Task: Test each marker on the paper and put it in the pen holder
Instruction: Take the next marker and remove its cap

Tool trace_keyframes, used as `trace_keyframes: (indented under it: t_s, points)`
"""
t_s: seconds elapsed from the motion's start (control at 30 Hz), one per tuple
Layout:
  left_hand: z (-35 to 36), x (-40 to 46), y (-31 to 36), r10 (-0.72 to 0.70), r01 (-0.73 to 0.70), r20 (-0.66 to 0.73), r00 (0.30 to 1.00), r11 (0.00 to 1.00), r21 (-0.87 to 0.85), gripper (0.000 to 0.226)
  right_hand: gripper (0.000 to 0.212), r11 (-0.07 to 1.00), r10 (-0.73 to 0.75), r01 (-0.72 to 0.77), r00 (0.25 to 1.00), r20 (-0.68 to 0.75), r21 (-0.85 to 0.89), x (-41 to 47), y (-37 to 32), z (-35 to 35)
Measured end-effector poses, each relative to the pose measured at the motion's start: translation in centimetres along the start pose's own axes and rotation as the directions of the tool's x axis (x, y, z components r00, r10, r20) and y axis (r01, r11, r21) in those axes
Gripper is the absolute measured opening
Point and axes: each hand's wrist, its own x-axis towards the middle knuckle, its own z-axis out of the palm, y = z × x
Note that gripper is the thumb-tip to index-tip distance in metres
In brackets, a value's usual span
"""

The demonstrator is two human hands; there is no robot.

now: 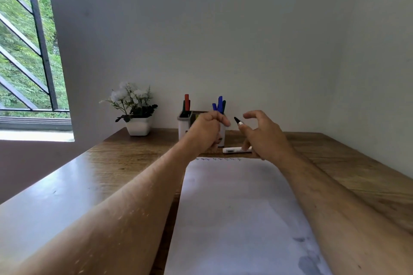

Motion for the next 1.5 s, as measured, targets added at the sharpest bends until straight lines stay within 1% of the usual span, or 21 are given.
trace_keyframes:
  t_s: [0.03,0.07,0.1,0.17,0.23,0.3,0.37,0.4,0.47,0.5,0.57,0.63,0.73,0.87,1.0,1.13,1.3,1.5]
  points:
    - [-0.1,-0.1,-0.2,0.057,-0.070,0.071,0.996,0.976,0.206,0.035,0.018,0.998,0.020,-0.022,0.999,0.031,0.055,-0.2,-0.1,-0.1]
    - [-0.1,-0.3,-0.5,0.087,-0.139,0.151,0.985,0.916,0.376,0.032,0.015,0.994,0.032,-0.038,0.998,0.052,0.099,-0.3,-0.3,-0.2]
    - [-0.2,-0.4,-0.7,0.090,-0.185,0.215,0.972,0.859,0.477,0.027,0.012,0.989,0.042,-0.051,0.997,0.062,0.138,-0.4,-0.4,-0.3]
    - [-0.3,-0.5,-1.2,0.064,-0.214,0.283,0.957,0.814,0.540,0.013,0.013,0.970,0.082,-0.096,0.994,0.070,0.223,-0.5,-0.7,-0.6]
    - [-0.5,-0.5,-1.4,0.016,-0.209,0.319,0.948,0.786,0.582,0.004,0.024,0.927,0.140,-0.158,0.987,0.079,0.339,-0.4,-0.9,-0.6]
    - [-0.7,-0.5,-1.4,-0.052,-0.192,0.353,0.934,0.760,0.621,0.013,0.032,0.860,0.206,-0.224,0.974,0.089,0.459,-0.3,-1.0,-0.8]
    - [-0.7,-0.6,-1.3,-0.099,-0.175,0.376,0.921,0.759,0.627,0.022,0.029,0.798,0.246,-0.265,0.963,0.109,0.541,-0.3,-0.7,-0.9]
    - [-0.7,-0.6,-1.4,-0.118,-0.165,0.386,0.915,0.764,0.624,0.026,0.025,0.791,0.253,-0.274,0.961,0.116,0.546,-0.3,-0.5,-1.0]
    - [-0.6,-0.7,-1.4,-0.147,-0.149,0.399,0.905,0.770,0.621,0.030,0.015,0.823,0.267,-0.287,0.957,0.112,0.491,-0.3,0.0,-1.2]
    - [-0.6,-0.6,-1.4,-0.162,-0.139,0.401,0.901,0.769,0.624,0.031,0.014,0.843,0.275,-0.295,0.955,0.111,0.450,-0.4,0.2,-1.3]
    - [-0.5,-0.5,-1.6,-0.188,-0.119,0.396,0.899,0.765,0.633,0.030,0.022,0.877,0.282,-0.301,0.953,0.106,0.373,-0.4,0.2,-1.2]
    - [-0.2,-0.4,-1.8,-0.199,-0.102,0.385,0.901,0.766,0.634,0.030,0.025,0.904,0.277,-0.293,0.956,0.094,0.313,-0.4,0.2,-1.0]
    - [0.0,-0.3,-2.0,-0.196,-0.098,0.371,0.908,0.761,0.641,0.036,0.022,0.942,0.260,-0.268,0.963,0.069,0.203,-0.4,0.6,-0.8]
    - [0.2,-0.4,-1.9,-0.188,-0.123,0.386,0.903,0.748,0.652,0.039,0.022,0.959,0.243,-0.250,0.968,0.066,0.131,-0.7,0.9,-1.2]
    - [0.1,-0.2,-2.0,-0.176,-0.141,0.403,0.898,0.753,0.643,0.038,0.019,0.959,0.258,-0.270,0.958,0.124,0.091,-1.0,0.9,-1.3]
    - [0.2,-0.1,-2.1,-0.174,-0.141,0.402,0.899,0.754,0.641,0.040,0.020,0.968,0.238,-0.246,0.964,0.117,0.054,-0.9,1.2,-1.2]
    - [0.2,-0.1,-2.1,-0.178,-0.134,0.398,0.900,0.756,0.641,0.040,0.019,0.962,0.261,-0.270,0.953,0.153,0.036,-0.8,1.2,-1.2]
    - [0.3,0.0,-2.2,-0.177,-0.128,0.394,0.902,0.762,0.634,0.038,0.019,0.959,0.276,-0.282,0.950,0.148,0.019,-0.6,1.4,-1.1]
